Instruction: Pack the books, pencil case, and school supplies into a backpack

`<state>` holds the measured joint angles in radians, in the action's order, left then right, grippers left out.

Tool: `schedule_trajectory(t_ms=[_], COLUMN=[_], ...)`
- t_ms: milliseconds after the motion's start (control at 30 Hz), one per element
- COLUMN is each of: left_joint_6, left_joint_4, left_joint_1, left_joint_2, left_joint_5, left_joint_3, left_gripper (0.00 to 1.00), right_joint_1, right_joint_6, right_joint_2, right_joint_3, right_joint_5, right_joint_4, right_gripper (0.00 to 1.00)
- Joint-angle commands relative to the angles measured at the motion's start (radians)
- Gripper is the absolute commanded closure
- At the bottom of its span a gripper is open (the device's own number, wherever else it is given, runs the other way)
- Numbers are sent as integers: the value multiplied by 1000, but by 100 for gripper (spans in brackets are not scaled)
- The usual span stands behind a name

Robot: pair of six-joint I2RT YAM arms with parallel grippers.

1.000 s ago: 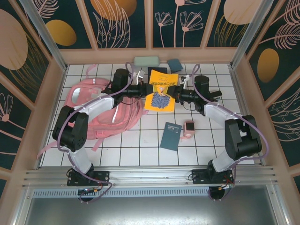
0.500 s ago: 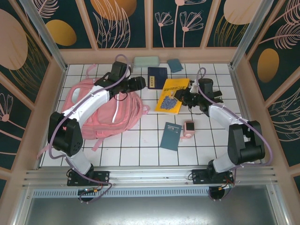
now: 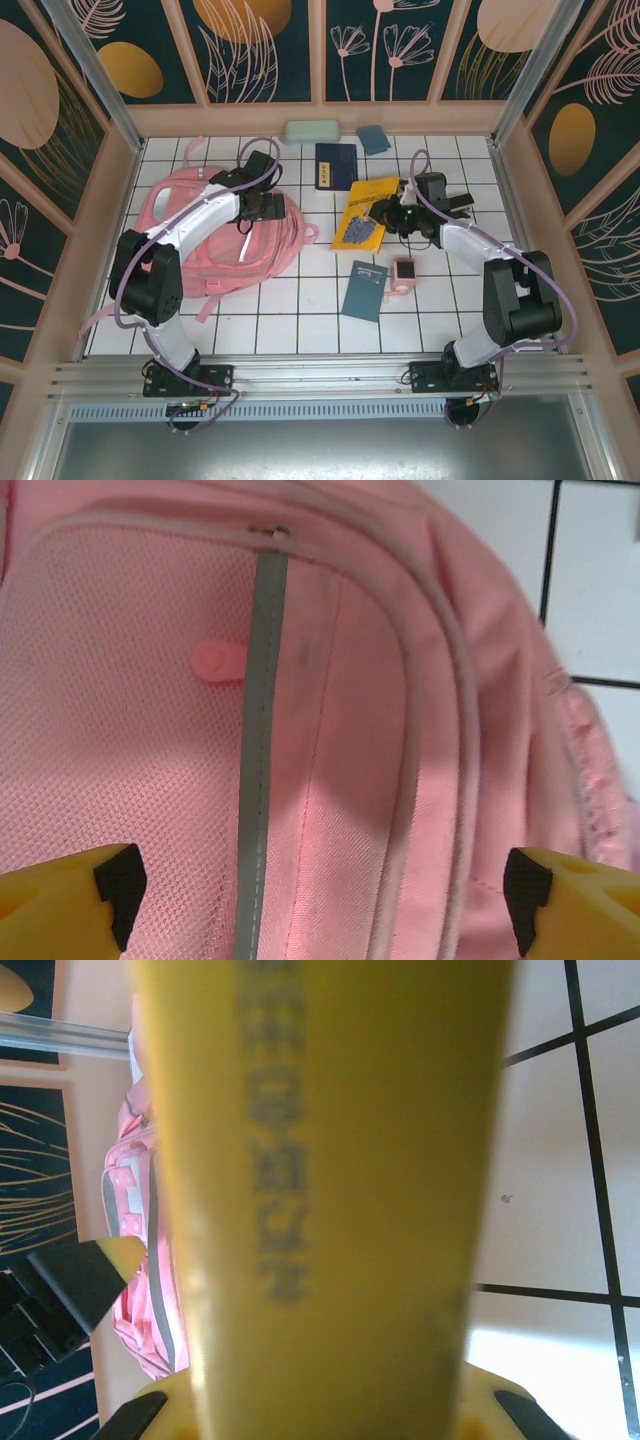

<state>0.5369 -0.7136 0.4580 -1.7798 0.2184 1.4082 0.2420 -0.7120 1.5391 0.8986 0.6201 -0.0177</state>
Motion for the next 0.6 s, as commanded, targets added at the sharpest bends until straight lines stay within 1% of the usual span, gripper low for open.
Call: schedule_trajectory(t_ms=[0, 100, 233, 367, 433, 500, 533, 567], left_joint_6=[-38, -44, -49, -61, -67, -72, -73, -74], left_joint_4=[-28, -23, 10, 35, 40, 51, 60, 72], left_joint_1=[8, 8, 12, 21, 22, 22, 22, 21], left_joint_2=[-23, -32, -42, -66, -88, -106, -109, -106], left_joint_5=[32, 32, -10, 14, 29, 38, 43, 50], left_joint_3=[-19, -41, -78, -104, -110, -112, -113, -116], left_gripper=[8, 9, 13, 15, 18, 25, 31, 40], right_joint_1=[3, 3, 2, 2, 2, 2, 3, 2], right_joint_6=[23, 23, 24, 23, 21, 19, 17, 18], right_joint_2=[2, 2, 6, 8, 8, 11, 12, 11], right_joint_3=[34, 30, 30, 27, 22, 19, 17, 17], right_joint_5=[12, 13, 16, 20, 20, 21, 23, 23], right_joint_4=[28, 32, 33, 38, 45, 49, 50, 52], right_gripper=[100, 100, 100, 100, 100, 100, 100, 100])
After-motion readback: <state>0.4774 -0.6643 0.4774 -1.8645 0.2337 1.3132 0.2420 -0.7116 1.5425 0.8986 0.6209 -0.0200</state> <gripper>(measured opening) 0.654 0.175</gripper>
